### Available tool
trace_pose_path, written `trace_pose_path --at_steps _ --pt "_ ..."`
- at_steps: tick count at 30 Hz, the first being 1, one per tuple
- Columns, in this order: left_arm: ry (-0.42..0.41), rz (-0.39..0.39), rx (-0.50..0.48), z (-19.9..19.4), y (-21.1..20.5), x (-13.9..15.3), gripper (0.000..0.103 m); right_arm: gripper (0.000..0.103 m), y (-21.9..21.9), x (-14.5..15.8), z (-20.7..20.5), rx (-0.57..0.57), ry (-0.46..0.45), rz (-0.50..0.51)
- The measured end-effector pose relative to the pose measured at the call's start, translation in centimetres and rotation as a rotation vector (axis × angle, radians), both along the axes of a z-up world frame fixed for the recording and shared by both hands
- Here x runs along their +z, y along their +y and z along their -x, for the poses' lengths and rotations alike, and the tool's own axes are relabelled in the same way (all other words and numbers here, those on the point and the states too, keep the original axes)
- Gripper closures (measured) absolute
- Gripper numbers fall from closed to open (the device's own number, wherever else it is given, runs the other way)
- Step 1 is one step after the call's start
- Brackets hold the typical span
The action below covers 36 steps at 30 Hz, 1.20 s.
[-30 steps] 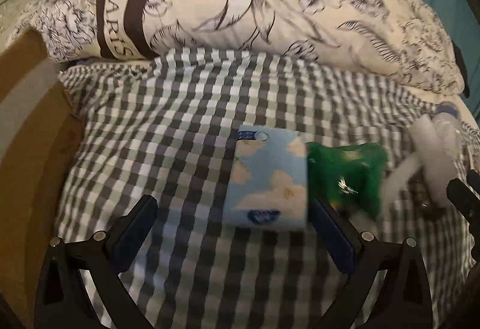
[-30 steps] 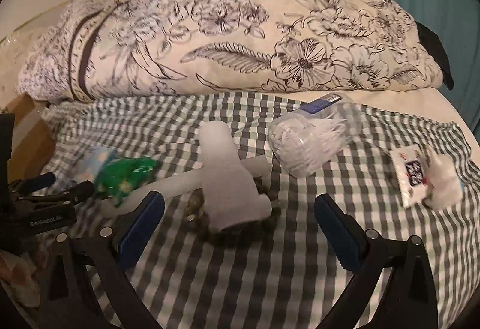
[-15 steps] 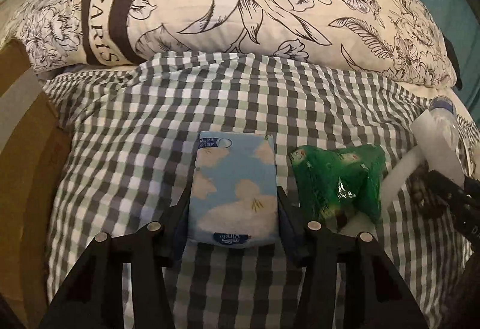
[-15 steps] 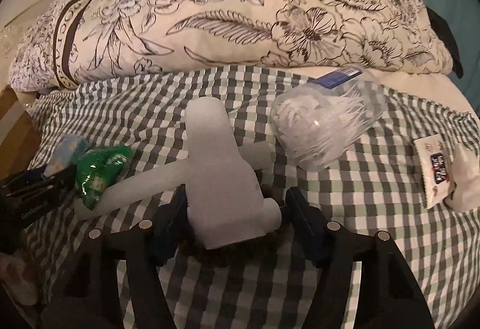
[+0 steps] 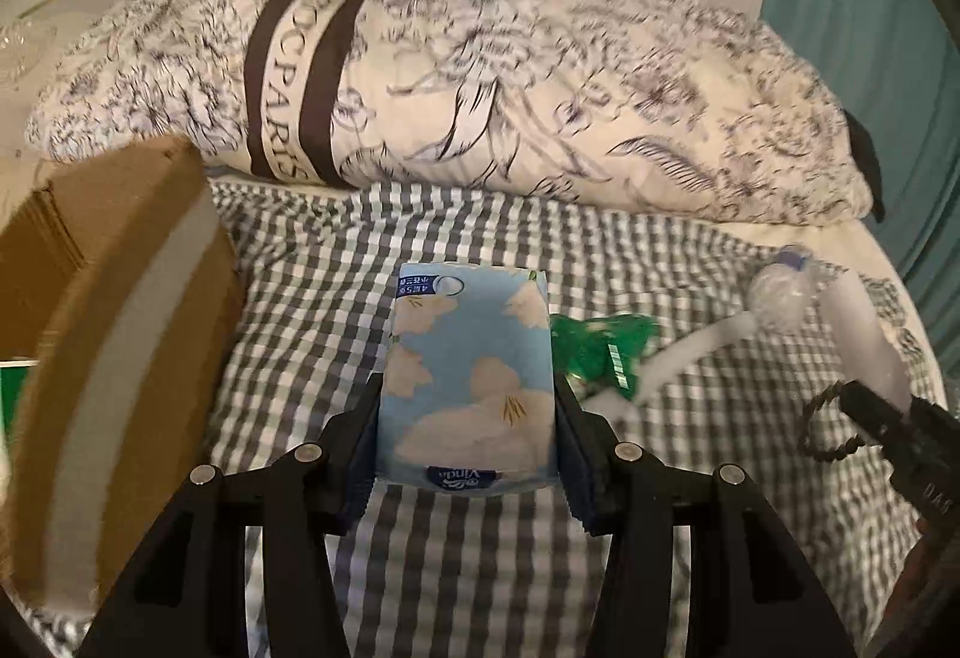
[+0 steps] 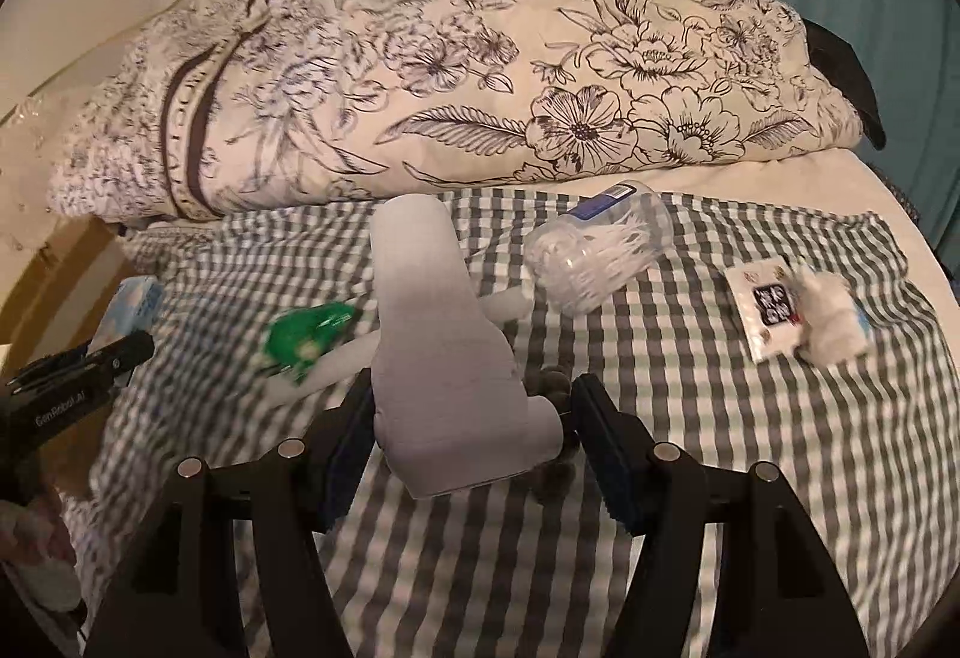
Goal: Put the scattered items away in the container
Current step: 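Grasp the blue tissue pack with the left tool while the right tool grasps the white tube, then carry the tissue pack and white tube over the cardboard box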
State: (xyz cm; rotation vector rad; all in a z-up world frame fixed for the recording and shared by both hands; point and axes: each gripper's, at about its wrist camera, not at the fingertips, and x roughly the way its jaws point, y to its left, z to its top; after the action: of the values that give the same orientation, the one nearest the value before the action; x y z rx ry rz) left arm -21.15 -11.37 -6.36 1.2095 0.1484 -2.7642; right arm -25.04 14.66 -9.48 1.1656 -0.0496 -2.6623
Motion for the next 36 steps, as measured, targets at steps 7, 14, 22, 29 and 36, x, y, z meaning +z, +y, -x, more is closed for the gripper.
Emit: trace_pose_path --at_steps 7,14,22,29,36 --pt "0.046 -0.003 -0.019 -5.3 1.2 4.1 0.051 0.039 -0.7 3.4 -5.7 0.032 0.027 0.021" --pt "0.104 0.002 -0.026 -9.9 0.9 8.0 0.051 0.039 -2.3 7.2 -10.8 0.083 0.088 0.033" --pt "0.179 -0.001 0.03 -13.3 -2.5 12.1 0.051 0.039 -6.1 11.1 -14.7 0.146 0.153 0.037" --pt "0.21 0.004 0.084 -15.1 -8.4 14.4 0.051 0.039 -12.3 13.9 -15.4 0.223 0.185 0.049" --pt "0.191 -0.001 0.18 -15.3 -16.1 13.9 0.051 0.039 -20.9 14.8 -14.8 0.346 0.172 0.063"
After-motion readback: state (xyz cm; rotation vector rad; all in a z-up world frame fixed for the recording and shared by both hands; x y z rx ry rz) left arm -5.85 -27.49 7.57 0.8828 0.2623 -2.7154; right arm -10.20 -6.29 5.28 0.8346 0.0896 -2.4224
